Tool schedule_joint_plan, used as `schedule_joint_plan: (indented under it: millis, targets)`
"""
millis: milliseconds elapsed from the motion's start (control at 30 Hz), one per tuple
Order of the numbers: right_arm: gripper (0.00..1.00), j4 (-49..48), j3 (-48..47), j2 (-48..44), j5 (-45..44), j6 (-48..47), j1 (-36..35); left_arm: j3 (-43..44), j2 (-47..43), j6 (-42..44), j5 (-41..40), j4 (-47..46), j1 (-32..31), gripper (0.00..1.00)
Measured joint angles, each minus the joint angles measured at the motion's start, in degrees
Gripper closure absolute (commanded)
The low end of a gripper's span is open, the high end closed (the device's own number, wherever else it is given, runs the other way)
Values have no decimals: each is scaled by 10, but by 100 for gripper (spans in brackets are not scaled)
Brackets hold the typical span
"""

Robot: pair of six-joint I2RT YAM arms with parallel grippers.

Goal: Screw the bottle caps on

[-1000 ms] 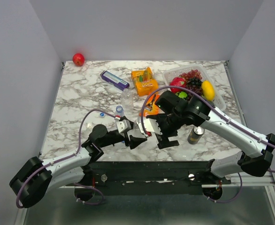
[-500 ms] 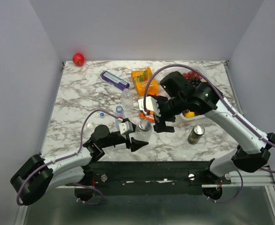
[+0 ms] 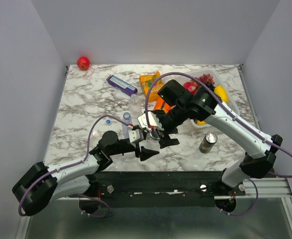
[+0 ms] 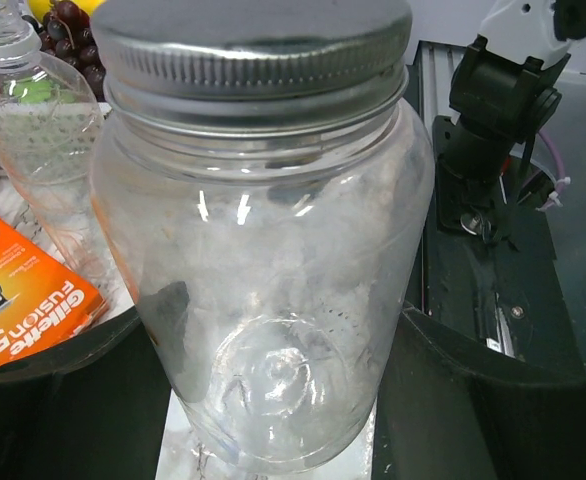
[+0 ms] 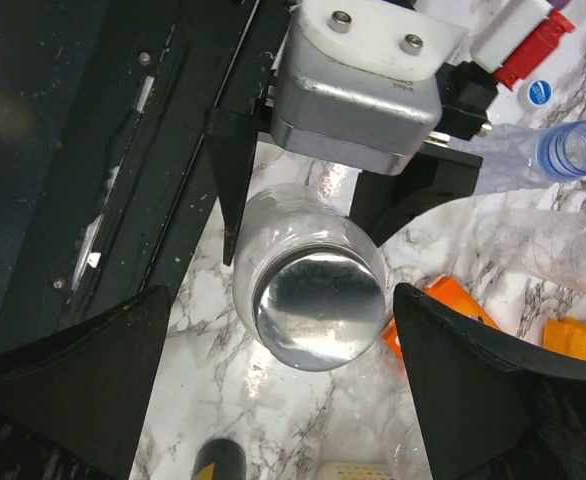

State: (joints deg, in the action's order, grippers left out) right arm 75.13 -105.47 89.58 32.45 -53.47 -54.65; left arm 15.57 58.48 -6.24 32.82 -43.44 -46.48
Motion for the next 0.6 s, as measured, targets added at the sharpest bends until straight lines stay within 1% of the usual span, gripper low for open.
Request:
schedule_joint_plan:
  millis: [400,600]
  targets:
    - [0,-12,54,-9,-12,-20,-4,1,3,-3,0,22,0,100]
    - [0,-24,85,-43,-31,-10,-3,1,5,-14,-5,26,24,100]
